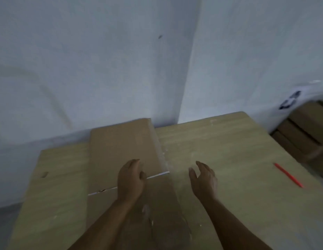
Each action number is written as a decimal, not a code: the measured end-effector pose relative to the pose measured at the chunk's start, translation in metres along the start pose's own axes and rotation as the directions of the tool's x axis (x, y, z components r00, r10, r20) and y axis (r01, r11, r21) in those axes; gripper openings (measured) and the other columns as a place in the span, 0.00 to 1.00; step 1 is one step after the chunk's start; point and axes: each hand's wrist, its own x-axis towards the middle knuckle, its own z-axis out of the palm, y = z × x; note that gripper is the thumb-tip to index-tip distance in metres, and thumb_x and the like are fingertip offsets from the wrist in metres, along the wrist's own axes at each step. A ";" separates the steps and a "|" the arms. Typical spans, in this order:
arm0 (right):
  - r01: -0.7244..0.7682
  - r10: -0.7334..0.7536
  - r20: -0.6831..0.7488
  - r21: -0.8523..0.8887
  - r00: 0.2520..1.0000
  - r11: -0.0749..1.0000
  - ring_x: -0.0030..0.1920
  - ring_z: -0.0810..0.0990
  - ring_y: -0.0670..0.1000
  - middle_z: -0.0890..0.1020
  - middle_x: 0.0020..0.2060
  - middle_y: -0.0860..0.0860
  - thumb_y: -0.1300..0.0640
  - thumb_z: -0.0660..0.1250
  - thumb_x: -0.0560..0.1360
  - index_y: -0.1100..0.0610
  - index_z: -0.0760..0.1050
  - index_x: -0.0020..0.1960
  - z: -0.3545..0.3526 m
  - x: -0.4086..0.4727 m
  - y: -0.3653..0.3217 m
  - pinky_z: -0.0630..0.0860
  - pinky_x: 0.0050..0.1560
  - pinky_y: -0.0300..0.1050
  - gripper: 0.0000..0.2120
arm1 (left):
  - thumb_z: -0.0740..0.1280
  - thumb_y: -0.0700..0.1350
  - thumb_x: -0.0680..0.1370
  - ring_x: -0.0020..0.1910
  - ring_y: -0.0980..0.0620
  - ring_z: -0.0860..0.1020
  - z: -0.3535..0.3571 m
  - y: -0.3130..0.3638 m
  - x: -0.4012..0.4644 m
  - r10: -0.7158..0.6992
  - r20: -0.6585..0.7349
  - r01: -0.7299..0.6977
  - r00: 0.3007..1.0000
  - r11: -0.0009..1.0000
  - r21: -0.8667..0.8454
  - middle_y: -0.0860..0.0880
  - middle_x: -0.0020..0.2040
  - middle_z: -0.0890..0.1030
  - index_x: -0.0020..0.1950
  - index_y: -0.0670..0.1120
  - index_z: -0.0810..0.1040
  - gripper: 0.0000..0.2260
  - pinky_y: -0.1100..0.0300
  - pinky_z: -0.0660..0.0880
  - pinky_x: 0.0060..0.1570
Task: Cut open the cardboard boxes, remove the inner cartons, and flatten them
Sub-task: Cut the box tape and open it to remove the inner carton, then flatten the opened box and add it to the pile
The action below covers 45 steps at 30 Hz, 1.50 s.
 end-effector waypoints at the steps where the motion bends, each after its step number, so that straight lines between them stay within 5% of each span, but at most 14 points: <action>1: -0.021 0.021 -0.044 -0.004 0.999 1.000 0.67 0.74 0.56 0.78 0.66 0.52 0.46 0.65 0.79 0.56 0.75 0.69 -0.013 -0.003 0.008 0.70 0.66 0.54 0.22 | 0.58 0.49 0.68 0.48 0.39 0.82 0.005 0.017 0.003 0.057 0.024 -0.056 0.998 0.998 -0.019 0.40 0.50 0.83 0.53 0.39 0.83 0.23 0.53 0.77 0.50; 8: -0.256 0.239 -0.305 -0.016 0.922 0.966 0.68 0.72 0.54 0.78 0.66 0.50 0.42 0.63 0.80 0.52 0.76 0.68 -0.115 -0.043 0.081 0.65 0.67 0.53 0.22 | 0.64 0.47 0.72 0.52 0.39 0.81 0.044 0.160 0.006 0.390 0.135 -0.373 0.911 0.918 -0.138 0.41 0.52 0.83 0.56 0.39 0.83 0.17 0.51 0.77 0.54; 14: -0.448 0.393 -0.461 -0.010 0.795 0.894 0.66 0.72 0.54 0.77 0.67 0.49 0.37 0.61 0.78 0.50 0.76 0.68 -0.198 -0.085 0.148 0.67 0.65 0.54 0.25 | 0.67 0.48 0.77 0.61 0.43 0.76 0.081 0.278 -0.023 0.619 0.232 -0.583 0.750 0.785 -0.209 0.44 0.62 0.79 0.68 0.44 0.76 0.20 0.52 0.73 0.59; 19: -0.533 0.448 -0.530 -0.008 0.720 0.846 0.71 0.67 0.57 0.72 0.72 0.52 0.31 0.58 0.76 0.51 0.69 0.74 -0.257 -0.118 0.209 0.67 0.68 0.57 0.34 | 0.66 0.55 0.78 0.68 0.45 0.70 0.122 0.359 -0.054 0.704 0.325 -0.671 0.631 0.706 -0.227 0.45 0.70 0.72 0.75 0.45 0.69 0.27 0.52 0.70 0.64; 23: -0.593 0.499 -0.515 -0.023 0.697 0.805 0.78 0.57 0.59 0.62 0.78 0.56 0.27 0.54 0.76 0.50 0.62 0.78 -0.300 -0.132 0.265 0.58 0.75 0.58 0.39 | 0.65 0.60 0.77 0.73 0.44 0.65 0.163 0.424 -0.081 0.730 0.391 -0.702 0.560 0.669 -0.243 0.44 0.75 0.66 0.77 0.46 0.64 0.32 0.50 0.67 0.69; 29: -0.631 0.527 -0.501 -0.051 0.686 0.774 0.79 0.55 0.58 0.60 0.79 0.57 0.27 0.53 0.75 0.50 0.61 0.79 -0.358 -0.135 0.358 0.55 0.77 0.59 0.40 | 0.63 0.61 0.79 0.76 0.43 0.61 0.226 0.511 -0.122 0.732 0.449 -0.732 0.511 0.645 -0.219 0.43 0.78 0.63 0.78 0.46 0.62 0.32 0.49 0.62 0.72; 45: -0.642 0.552 -0.457 -0.056 0.698 0.765 0.77 0.59 0.58 0.64 0.77 0.56 0.28 0.54 0.76 0.50 0.61 0.78 -0.452 -0.060 0.546 0.56 0.76 0.58 0.39 | 0.63 0.60 0.79 0.72 0.45 0.68 0.386 0.669 -0.130 0.689 0.491 -0.681 0.534 0.694 -0.234 0.46 0.75 0.69 0.76 0.47 0.67 0.29 0.48 0.70 0.67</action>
